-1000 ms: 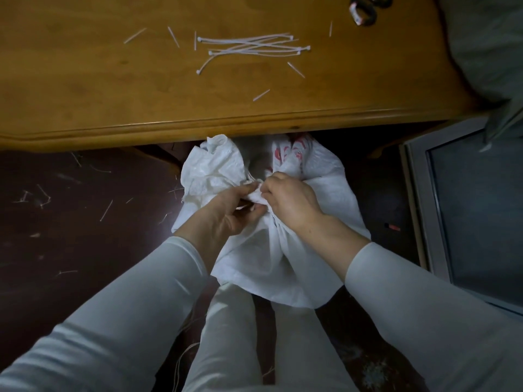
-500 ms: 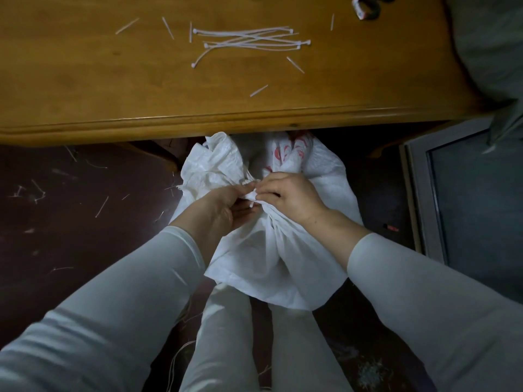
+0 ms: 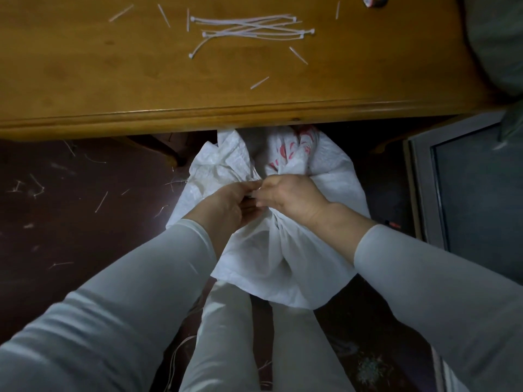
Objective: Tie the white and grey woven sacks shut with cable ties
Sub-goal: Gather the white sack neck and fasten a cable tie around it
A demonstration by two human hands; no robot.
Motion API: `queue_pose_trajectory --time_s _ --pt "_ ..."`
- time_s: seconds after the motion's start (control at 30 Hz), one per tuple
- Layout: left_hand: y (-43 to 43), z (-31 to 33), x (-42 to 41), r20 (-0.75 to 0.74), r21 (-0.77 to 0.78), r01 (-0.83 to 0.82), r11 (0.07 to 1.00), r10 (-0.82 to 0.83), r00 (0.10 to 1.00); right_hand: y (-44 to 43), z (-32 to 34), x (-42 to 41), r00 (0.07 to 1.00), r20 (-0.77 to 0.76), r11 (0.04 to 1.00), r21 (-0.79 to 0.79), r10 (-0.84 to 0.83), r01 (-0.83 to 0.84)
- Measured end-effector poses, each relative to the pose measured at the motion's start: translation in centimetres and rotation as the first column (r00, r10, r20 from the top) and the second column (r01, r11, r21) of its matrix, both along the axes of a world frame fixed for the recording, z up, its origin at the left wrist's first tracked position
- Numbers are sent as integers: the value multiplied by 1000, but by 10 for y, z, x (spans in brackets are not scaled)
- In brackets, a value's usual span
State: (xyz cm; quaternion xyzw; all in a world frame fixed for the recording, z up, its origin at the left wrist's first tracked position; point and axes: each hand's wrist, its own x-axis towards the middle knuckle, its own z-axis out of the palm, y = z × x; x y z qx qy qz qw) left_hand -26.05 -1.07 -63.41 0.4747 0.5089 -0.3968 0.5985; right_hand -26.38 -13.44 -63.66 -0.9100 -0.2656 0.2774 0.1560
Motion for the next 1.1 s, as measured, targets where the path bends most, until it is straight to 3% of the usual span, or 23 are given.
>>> queue_pose_trajectory --time_s 0.13,0.23,0.33,0.43,0.5,0.57,0.6,0.67,0.77,0.83,0.87,0.93,0.97,1.1 --pt "-2 1 1 -13 -8 11 1000 -11 1000 2 -3 -8 972 228 997 27 60 -68" --pt "-1 -2 2 5 -2 12 1000 -12 1000 5 -8 -6 962 272 1000 -3 16 -16" --pt "4 0 5 85 -2 68 998 -68 994 7 0 -4 956 209 975 133 -205 180" --pt "8 14 6 171 104 261 960 -276 946 0 1 1 895 -2 886 141 -446 441" --pt "6 21 2 358 327 308 893 -419 834 -1 -1 -1 861 -73 847 153 -504 509" --pt "5 23 -3 646 465 221 857 -499 578 0 -8 -4 815 -164 798 170 -555 578" --pt "5 22 -5 713 478 258 840 -542 444 1 -12 -5 778 -230 756 191 -585 626" --pt "10 9 -11 707 544 426 723 -668 231 -2 -20 -6 688 -321 646 241 -651 724" --pt "19 -15 -18 609 660 483 575 -786 103 -7 -21 -14 668 -353 610 275 -655 743" --pt "25 -30 -24 560 690 506 517 -825 79 -4 -11 -14 673 -314 570 363 -670 737" --pt "30 -39 -28 523 702 525 482 -849 81 -2 -1 -3 622 -319 474 433 -715 767" --pt "37 -53 -46 518 687 518 509 -844 143 -9 17 33 517 -351 287 534 -781 795" --pt "37 -59 -54 530 672 506 541 -828 181 -16 27 50 518 -370 268 550 -771 791" --pt "35 -67 -70 549 648 449 616 -785 285 -31 31 41 615 -481 469 399 -625 788"
